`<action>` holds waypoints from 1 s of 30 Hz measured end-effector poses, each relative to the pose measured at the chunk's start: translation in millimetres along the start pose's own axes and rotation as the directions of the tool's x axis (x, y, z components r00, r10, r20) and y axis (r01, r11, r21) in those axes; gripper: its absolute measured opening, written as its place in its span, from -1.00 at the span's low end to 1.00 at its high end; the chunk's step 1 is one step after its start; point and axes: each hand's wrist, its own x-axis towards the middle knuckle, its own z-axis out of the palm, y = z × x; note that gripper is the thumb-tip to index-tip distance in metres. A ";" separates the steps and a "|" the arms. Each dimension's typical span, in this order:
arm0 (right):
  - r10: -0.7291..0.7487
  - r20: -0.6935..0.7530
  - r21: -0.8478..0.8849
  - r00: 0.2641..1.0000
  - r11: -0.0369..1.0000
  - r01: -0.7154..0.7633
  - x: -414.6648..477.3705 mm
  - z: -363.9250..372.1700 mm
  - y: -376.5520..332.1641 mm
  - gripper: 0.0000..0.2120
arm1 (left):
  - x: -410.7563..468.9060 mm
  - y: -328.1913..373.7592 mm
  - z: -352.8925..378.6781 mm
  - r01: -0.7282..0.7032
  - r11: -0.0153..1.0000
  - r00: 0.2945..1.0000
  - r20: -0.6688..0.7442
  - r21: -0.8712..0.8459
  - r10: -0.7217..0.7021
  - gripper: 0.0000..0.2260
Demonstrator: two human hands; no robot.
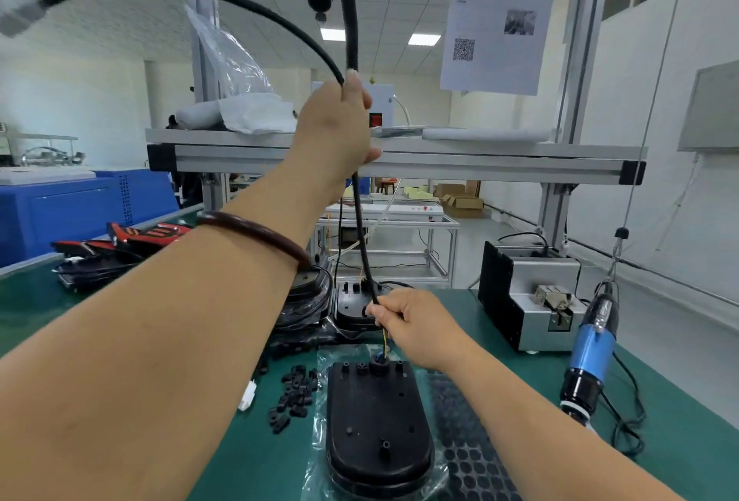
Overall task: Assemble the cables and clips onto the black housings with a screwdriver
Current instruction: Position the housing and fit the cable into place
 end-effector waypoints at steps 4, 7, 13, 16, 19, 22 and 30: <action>0.124 0.029 0.133 0.992 0.983 -0.126 1.5 -15.9 -0.5 -0.80 | -3.1 -23.5 1.8 -0.181 0.885 0.976 0.186 0.429 0.110 -0.60; 0.270 -0.171 0.620 0.948 0.777 -0.109 7.4 -46.9 1.4 -0.77 | -6.2 -51.9 -2.3 -0.259 0.681 0.947 0.319 0.685 0.038 -0.55; 0.430 -0.308 0.930 0.849 0.326 0.172 14.4 -72.2 -1.2 -0.67 | -23.7 -114.6 -27.3 -0.362 0.403 0.894 0.435 0.841 -0.107 -0.58; 0.565 -0.254 0.959 0.785 0.250 0.131 9.1 -65.5 8.4 -0.67 | -29.9 -134.5 -38.0 -0.354 0.360 0.897 0.422 0.863 -0.130 -0.60; 0.676 -0.191 0.974 0.712 0.220 0.052 -1.2 -60.7 24.4 -0.59 | -29.5 -150.6 -52.8 -0.286 0.364 0.923 0.357 0.886 -0.141 -0.63; 0.720 -0.157 0.980 0.676 0.197 0.017 -10.9 -56.3 41.1 -0.64 | -26.6 -165.4 -68.0 -0.152 0.481 0.938 0.280 0.864 -0.206 -0.63; 0.668 0.058 0.977 0.742 0.113 -0.179 -23.9 -54.1 61.2 -0.63 | -28.6 -183.7 -86.6 -0.028 0.714 0.916 0.304 0.700 -0.263 -0.69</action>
